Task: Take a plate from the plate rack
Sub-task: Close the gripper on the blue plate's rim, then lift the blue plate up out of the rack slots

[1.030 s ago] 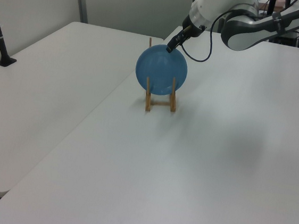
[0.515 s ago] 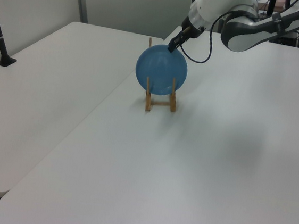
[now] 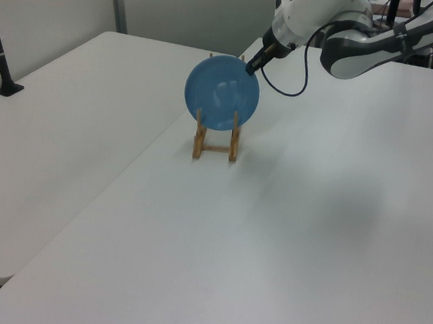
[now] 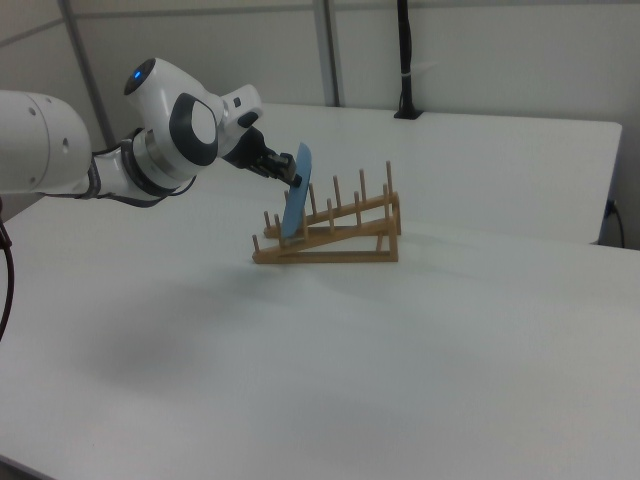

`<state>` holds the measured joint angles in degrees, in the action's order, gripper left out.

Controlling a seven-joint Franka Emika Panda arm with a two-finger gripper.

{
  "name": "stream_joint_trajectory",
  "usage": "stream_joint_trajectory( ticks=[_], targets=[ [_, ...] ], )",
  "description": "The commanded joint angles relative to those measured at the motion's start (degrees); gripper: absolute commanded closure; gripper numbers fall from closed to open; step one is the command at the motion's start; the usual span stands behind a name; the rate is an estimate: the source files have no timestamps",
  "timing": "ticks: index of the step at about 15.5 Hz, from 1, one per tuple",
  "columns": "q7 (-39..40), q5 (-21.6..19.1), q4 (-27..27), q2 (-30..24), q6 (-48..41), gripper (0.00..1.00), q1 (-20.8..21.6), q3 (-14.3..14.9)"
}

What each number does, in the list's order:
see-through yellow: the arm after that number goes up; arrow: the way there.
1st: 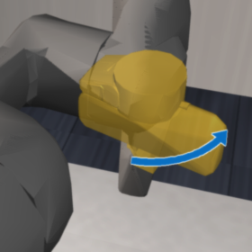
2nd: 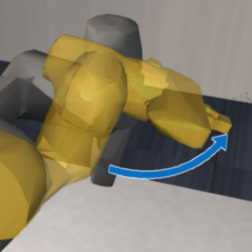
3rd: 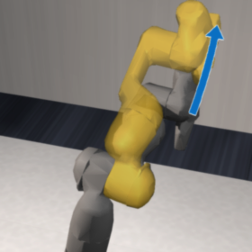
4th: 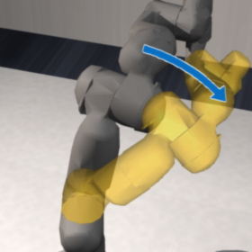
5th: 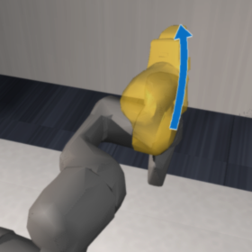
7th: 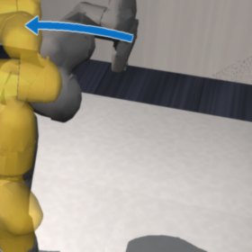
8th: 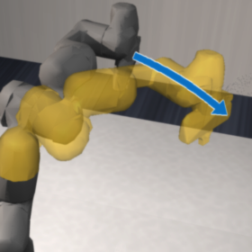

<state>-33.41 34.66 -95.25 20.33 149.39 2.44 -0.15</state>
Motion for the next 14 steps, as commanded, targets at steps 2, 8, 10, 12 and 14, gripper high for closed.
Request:
stream_joint_trajectory(
  ticks=[2,8,10,12,14],
  targets=[
    [-1.57,1.11,-0.9,-0.81,1.16,1.0,0.2,0.24],
    [-1.75,0.06,-2.83,-5.99,0.73,1.0,-0.68,-0.12],
    [-1.75,-0.9,-3.36,-6.7,0.55,1.0,-0.68,-0.29],
    [-1.57,-3.53,-3.36,-7.32,-0.06,1.0,-0.77,-0.38],
    [-1.31,-6.43,-3.36,-8.81,-3.04,1.0,-1.29,-0.38]
  ],
)
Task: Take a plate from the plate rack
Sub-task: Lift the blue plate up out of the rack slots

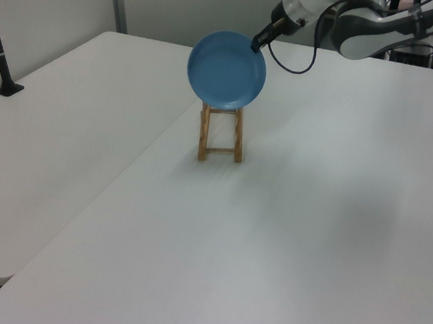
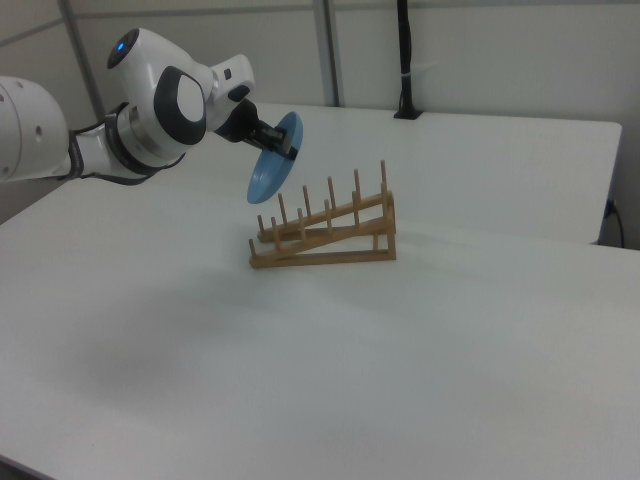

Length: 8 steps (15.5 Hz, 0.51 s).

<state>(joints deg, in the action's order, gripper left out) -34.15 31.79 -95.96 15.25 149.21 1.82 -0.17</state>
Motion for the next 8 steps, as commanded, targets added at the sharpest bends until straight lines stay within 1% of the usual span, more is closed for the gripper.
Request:
stream_joint_trajectory(
  ticks=[1,2,4,6,8],
  targets=[
    [-0.04,-5.58,-2.83,-4.35,-4.18,1.0,-1.03,-0.36],
    [1.62,-8.12,-3.44,-5.23,-5.93,1.0,-1.21,-0.36],
    [8.98,-14.61,-3.71,-6.81,-11.63,1.0,-1.3,-0.45],
    [19.42,-22.35,-3.18,-9.0,-20.32,1.0,-2.26,-0.36],
    [30.93,-28.42,-3.09,-11.37,-29.46,1.0,-4.1,-0.36]
  ],
)
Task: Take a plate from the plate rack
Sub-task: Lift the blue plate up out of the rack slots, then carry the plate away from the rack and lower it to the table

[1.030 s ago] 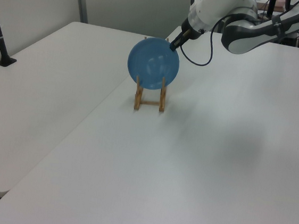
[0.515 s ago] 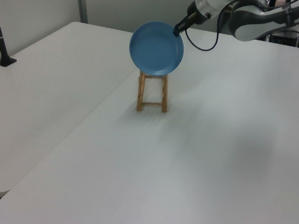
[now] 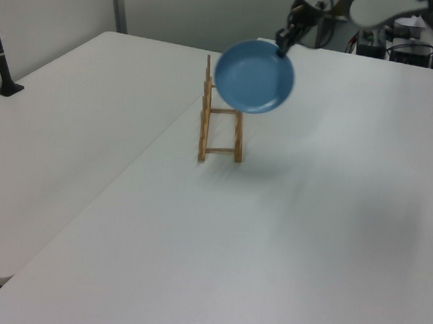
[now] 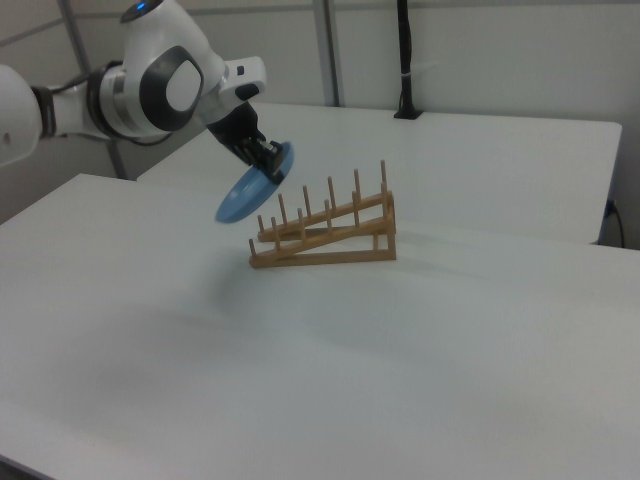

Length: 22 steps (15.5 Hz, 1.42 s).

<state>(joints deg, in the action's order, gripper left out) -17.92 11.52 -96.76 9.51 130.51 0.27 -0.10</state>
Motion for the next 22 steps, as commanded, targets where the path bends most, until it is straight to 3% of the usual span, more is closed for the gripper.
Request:
stream_joint_trajectory(
  ticks=[1,5,7,13,22],
  targets=[
    [20.24,-10.0,-2.03,-6.51,-15.5,1.0,-3.6,-0.42],
    [43.01,-15.98,-1.15,-7.66,-31.78,1.0,-9.13,0.28],
    [49.8,-16.96,-1.85,-7.23,-32.95,1.0,-11.68,0.28],
    [57.38,-17.23,-6.33,-3.97,-27.17,1.0,-15.56,0.28],
    [57.65,-17.23,-9.85,3.93,-13.8,1.0,-16.79,0.28]
  ],
)
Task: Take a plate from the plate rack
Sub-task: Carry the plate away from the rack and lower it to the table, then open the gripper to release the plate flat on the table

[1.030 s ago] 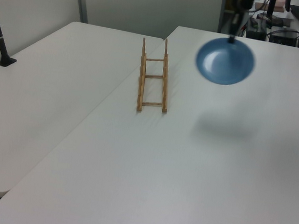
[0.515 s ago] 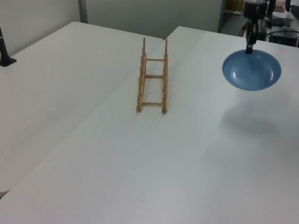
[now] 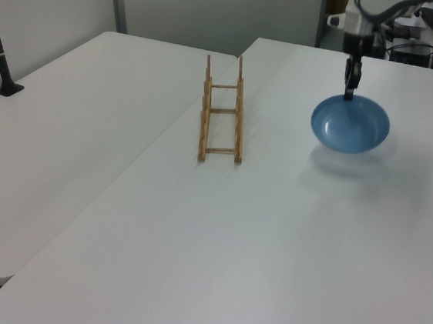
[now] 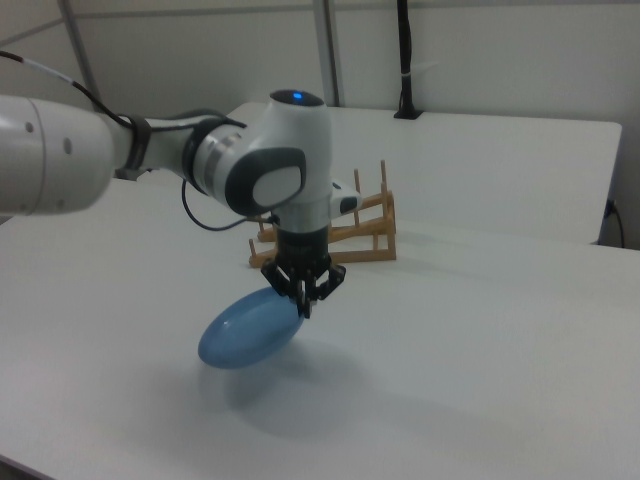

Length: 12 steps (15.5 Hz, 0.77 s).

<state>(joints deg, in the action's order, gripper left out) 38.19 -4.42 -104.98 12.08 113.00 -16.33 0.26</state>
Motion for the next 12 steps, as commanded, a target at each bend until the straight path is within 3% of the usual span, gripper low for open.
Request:
stream_joint_trajectory(
  ticks=[1,8,10,12],
  targets=[
    [1.53,-1.29,-1.98,1.98,4.25,1.0,-0.19,-0.09],
    [1.8,0.29,-3.48,5.06,8.03,1.0,-1.34,0.0],
    [1.71,0.29,-3.3,5.5,8.12,0.74,-1.86,0.0],
    [1.1,0.21,-2.95,5.33,8.03,0.39,-1.86,0.0]
  ],
)
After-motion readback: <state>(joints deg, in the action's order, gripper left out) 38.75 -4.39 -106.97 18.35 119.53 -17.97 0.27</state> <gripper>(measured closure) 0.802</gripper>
